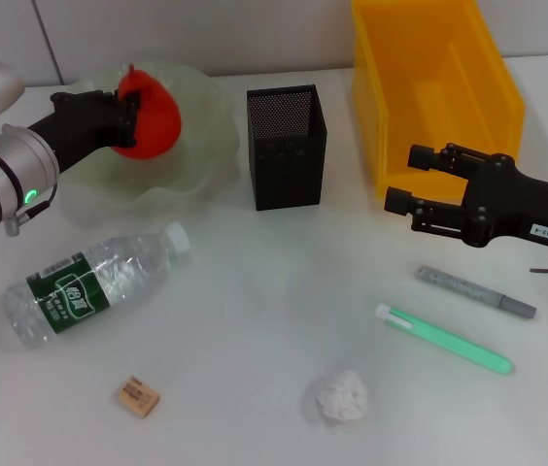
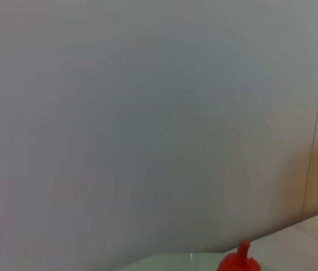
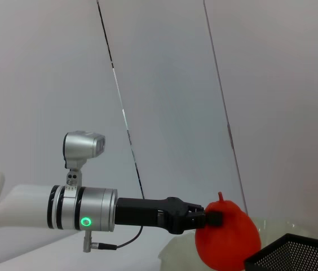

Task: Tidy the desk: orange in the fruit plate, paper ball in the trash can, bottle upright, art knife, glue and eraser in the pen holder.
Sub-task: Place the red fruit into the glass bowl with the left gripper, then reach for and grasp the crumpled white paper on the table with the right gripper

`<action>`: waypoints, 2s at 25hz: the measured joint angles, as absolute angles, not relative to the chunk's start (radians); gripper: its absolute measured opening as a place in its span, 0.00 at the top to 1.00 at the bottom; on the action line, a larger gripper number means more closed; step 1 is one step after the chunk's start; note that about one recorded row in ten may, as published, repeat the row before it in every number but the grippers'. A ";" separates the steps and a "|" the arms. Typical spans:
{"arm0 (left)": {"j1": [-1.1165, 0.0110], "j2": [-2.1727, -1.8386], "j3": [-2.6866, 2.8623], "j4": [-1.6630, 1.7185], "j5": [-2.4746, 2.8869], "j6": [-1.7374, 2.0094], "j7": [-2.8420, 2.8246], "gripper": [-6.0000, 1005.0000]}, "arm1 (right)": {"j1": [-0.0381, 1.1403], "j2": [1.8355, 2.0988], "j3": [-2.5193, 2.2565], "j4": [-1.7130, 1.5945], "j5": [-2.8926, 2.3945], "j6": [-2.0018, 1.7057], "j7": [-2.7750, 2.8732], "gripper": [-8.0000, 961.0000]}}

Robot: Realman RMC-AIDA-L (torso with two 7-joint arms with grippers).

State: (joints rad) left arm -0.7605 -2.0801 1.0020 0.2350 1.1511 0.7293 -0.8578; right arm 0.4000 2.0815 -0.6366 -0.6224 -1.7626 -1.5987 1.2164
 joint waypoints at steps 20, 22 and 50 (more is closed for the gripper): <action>-0.762 -2.080 1.012 0.222 1.075 0.677 -0.853 0.63 | 0.402 2.082 -0.643 -0.621 -1.763 -1.605 1.216 0.19; -0.762 -2.080 1.012 0.222 1.075 0.677 -0.853 0.55 | 0.401 2.082 -0.642 -0.621 -1.763 -1.606 1.216 0.19; -0.535 -2.048 1.350 0.657 1.228 1.238 -1.217 0.20 | 0.385 2.078 -0.638 -0.626 -1.771 -1.579 1.217 0.19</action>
